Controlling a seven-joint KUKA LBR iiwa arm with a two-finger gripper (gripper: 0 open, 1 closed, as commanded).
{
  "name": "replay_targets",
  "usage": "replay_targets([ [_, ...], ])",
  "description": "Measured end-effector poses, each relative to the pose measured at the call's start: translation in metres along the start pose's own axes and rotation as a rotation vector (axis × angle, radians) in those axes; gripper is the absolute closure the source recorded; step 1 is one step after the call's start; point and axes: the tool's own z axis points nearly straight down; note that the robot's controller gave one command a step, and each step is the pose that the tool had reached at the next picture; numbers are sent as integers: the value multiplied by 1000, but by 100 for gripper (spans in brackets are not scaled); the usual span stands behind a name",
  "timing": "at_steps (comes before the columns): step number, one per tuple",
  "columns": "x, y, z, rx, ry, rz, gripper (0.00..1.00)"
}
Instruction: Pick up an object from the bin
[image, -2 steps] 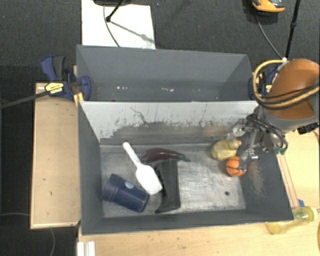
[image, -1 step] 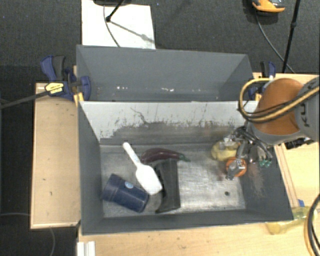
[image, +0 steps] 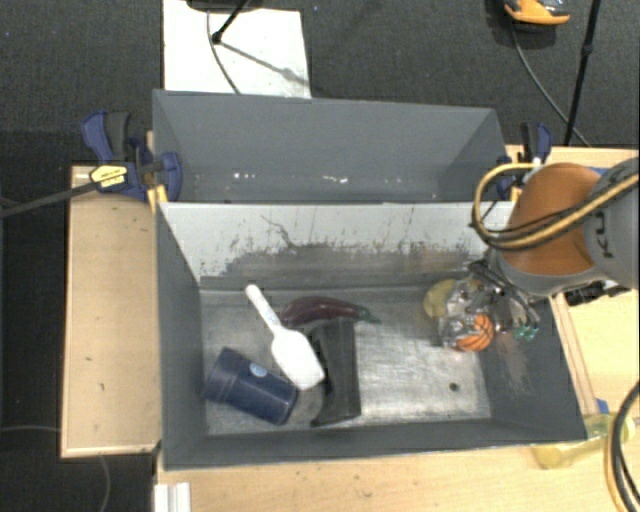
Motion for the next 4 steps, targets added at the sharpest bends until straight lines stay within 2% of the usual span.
replay_targets([
  [1, 8, -2, 4, -1, 37, -3, 0],
  [2, 1, 0, 1, 0, 6, -5, 100],
  [3, 9, -2, 4, 0, 37, -7, 0],
  [4, 8, -2, 4, 0, 36, -8, 0],
])
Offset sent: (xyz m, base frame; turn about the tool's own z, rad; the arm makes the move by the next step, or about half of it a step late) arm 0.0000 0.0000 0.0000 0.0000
